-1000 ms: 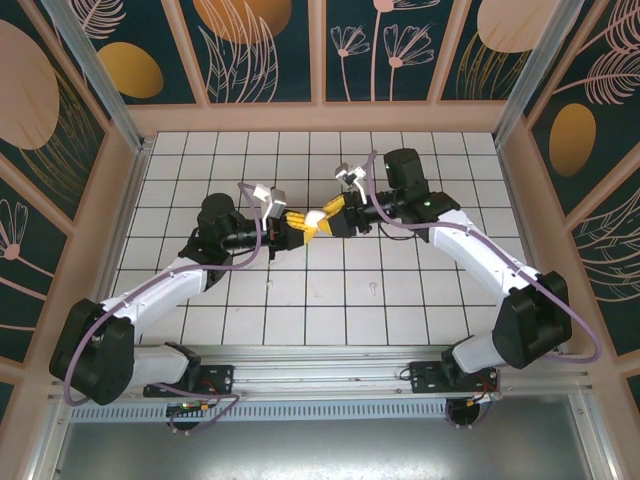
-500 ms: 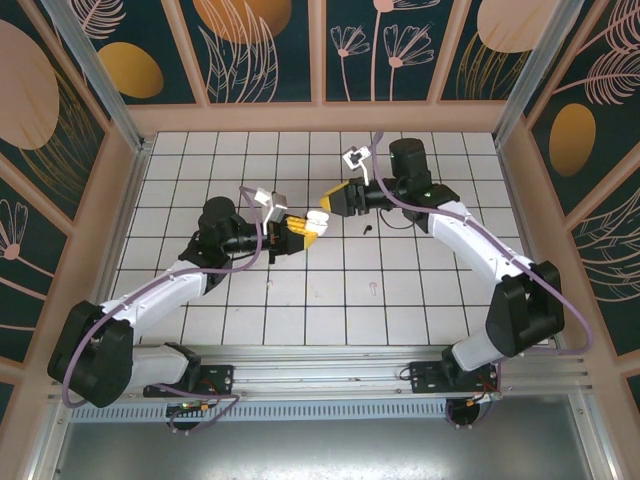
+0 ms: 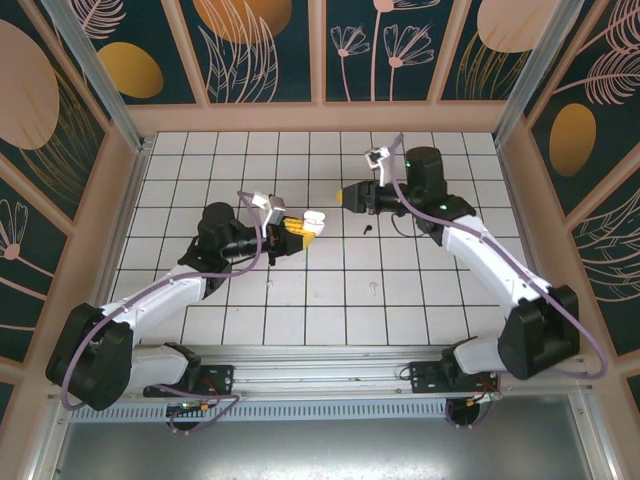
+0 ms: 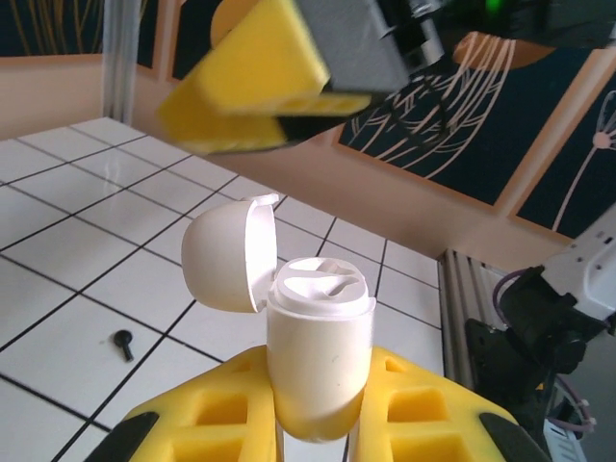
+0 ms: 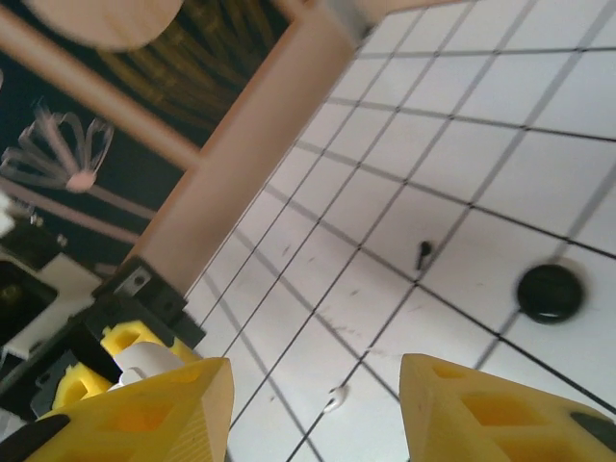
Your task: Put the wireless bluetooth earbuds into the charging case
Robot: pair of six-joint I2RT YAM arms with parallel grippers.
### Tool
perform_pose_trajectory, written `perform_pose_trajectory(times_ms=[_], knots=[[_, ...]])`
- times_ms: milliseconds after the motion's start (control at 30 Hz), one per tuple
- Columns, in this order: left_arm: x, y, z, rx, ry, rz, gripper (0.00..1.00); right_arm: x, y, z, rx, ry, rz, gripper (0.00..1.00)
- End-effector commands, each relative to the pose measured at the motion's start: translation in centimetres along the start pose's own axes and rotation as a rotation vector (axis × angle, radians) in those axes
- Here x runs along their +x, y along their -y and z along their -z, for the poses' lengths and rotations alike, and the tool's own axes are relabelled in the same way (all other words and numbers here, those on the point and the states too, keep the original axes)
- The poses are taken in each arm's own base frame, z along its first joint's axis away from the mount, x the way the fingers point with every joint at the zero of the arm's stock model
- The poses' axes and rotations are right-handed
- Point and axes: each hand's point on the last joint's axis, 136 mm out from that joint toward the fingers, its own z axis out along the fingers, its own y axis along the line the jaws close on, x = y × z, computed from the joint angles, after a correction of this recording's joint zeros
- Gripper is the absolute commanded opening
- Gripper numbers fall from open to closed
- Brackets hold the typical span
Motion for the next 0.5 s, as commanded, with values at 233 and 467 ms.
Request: perform_pose_trajectory(times_ms=[233, 467], knots=[[0.2, -0.6, 0.6, -0.062, 0.045, -0.055, 0.02, 10.5, 9.8, 5.4, 0.419, -0.045, -0.324, 0.37], [1.2, -0.5, 0.6, -0.051, 0.032, -0.046, 0.02, 18.9, 11.9, 6.1, 0.450, -0.083, -0.473, 0.32]])
